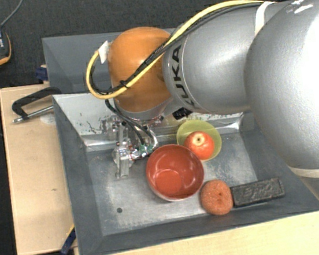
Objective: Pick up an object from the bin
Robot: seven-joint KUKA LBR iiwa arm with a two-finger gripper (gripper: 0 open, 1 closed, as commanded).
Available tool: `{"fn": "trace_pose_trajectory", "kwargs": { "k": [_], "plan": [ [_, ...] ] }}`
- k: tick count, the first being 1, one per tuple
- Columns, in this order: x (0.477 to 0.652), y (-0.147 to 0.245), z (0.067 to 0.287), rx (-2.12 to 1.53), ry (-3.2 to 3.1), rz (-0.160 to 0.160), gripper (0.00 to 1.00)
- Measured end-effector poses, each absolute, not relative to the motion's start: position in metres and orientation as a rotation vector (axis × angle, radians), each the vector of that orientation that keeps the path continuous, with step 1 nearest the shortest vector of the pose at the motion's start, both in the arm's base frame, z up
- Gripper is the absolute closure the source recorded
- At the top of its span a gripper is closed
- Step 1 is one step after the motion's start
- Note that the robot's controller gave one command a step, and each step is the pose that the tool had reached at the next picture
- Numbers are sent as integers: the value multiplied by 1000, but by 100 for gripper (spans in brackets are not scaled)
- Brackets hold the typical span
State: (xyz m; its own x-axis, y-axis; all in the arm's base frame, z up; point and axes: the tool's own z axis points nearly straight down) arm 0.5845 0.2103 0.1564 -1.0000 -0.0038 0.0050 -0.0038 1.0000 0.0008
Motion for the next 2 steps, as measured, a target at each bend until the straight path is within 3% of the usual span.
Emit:
{"fn": "trace_pose_trajectory", "kwargs": {
  "k": [1, 2],
  "plan": [
    [592, 226, 94, 86, -3131, -1, 0],
    [554, 146, 217, 176, -3140, -3, 0]
  ]
}}
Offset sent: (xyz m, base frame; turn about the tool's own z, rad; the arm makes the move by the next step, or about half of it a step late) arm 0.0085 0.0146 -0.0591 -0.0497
